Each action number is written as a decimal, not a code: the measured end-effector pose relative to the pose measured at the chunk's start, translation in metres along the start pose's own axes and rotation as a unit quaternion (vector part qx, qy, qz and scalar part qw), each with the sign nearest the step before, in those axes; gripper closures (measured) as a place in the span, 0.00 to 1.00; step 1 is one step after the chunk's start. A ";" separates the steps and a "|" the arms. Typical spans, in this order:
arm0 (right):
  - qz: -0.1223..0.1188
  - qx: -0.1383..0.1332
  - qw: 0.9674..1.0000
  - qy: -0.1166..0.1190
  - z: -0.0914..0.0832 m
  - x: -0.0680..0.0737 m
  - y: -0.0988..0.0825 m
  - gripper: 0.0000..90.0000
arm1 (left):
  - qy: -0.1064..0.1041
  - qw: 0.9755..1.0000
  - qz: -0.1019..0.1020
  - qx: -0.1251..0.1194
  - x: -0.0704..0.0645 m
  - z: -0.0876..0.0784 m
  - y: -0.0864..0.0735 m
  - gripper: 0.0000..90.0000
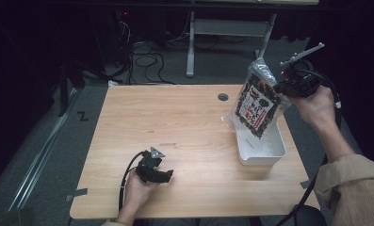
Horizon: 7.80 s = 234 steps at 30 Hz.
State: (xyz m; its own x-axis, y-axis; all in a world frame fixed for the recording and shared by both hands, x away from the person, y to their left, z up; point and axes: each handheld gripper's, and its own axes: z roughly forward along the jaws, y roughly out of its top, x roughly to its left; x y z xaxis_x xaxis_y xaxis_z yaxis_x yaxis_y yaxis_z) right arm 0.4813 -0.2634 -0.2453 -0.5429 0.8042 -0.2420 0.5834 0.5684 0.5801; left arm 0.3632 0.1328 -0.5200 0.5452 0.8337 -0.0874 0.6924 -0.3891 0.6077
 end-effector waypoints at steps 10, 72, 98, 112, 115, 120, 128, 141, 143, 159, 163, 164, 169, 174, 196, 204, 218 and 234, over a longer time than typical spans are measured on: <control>0.006 0.009 1.000 -0.017 -0.002 -0.011 -0.009 1.00 | -0.001 1.000 0.001 0.000 0.000 0.000 0.000 0.32; 0.013 0.034 0.999 -0.002 0.043 -0.017 -0.055 0.97 | 0.001 1.000 0.005 0.001 -0.003 0.001 -0.001 0.32; 0.025 0.028 0.999 -0.012 0.042 -0.027 -0.066 0.79 | 0.001 1.000 0.004 0.004 -0.003 0.001 -0.001 0.33; 0.037 0.013 0.999 -0.010 0.037 -0.024 -0.061 0.66 | 0.001 1.000 0.004 0.002 -0.003 0.000 -0.001 0.33; 0.037 0.019 0.999 -0.008 0.039 -0.024 -0.062 0.66 | 0.001 1.000 0.004 0.002 -0.003 0.000 -0.001 0.33; 0.038 0.014 0.999 -0.004 0.038 -0.023 -0.061 0.66 | 0.001 1.000 0.003 0.002 -0.003 0.001 -0.001 0.33; 0.029 -0.010 0.999 0.023 0.033 -0.011 -0.061 0.65 | 0.000 1.000 0.004 0.002 -0.003 0.001 -0.001 0.33; 0.005 -0.041 0.997 0.058 0.029 0.021 -0.059 0.63 | 0.001 1.000 0.002 -0.001 -0.003 -0.001 -0.001 0.33; 0.011 -0.047 0.997 0.062 0.030 0.023 -0.060 0.62 | 0.002 1.000 0.003 -0.004 -0.003 -0.002 -0.001 0.33; 0.008 -0.068 0.992 0.108 0.029 0.040 -0.070 0.59 | 0.004 1.000 0.004 -0.003 -0.003 -0.001 -0.001 0.33; 0.005 -0.075 0.990 0.121 0.029 0.046 -0.071 0.59 | 0.002 1.000 0.004 -0.004 -0.004 -0.002 -0.001 0.33; 0.005 -0.079 0.989 0.124 0.028 0.048 -0.071 0.59 | 0.002 1.000 0.004 -0.004 -0.004 -0.002 -0.001 0.33; -0.002 -0.083 0.986 0.144 0.032 0.059 -0.075 0.59 | 0.003 1.000 0.004 -0.004 -0.003 -0.001 -0.001 0.33; -0.003 -0.089 0.983 0.163 0.037 0.070 -0.080 0.58 | 0.001 1.000 0.004 -0.004 -0.003 -0.002 -0.001 0.33; -0.010 -0.095 0.973 0.212 0.062 0.112 -0.113 0.57 | 0.001 1.000 0.004 -0.005 -0.004 -0.002 -0.001 0.33; -0.003 -0.094 0.970 0.222 0.071 0.120 -0.130 0.57 | 0.003 1.000 0.008 -0.004 -0.004 -0.001 -0.001 0.33; 0.001 -0.076 0.969 0.234 0.104 0.139 -0.156 0.57 | -0.007 1.000 0.001 -0.004 -0.005 0.000 -0.001 0.33; -0.018 -0.067 0.970 0.232 0.135 0.165 -0.170 0.58 | -0.010 1.000 -0.006 -0.005 -0.005 0.000 -0.002 0.33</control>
State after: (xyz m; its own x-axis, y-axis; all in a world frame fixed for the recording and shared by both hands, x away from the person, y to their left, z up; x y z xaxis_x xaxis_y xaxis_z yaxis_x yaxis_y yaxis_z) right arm 0.3744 -0.2041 -0.4883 -0.7930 0.6021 0.0934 0.4920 0.5424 0.6809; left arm 0.3594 0.1297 -0.5202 0.5466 0.8301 -0.1099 0.6939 -0.3756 0.6144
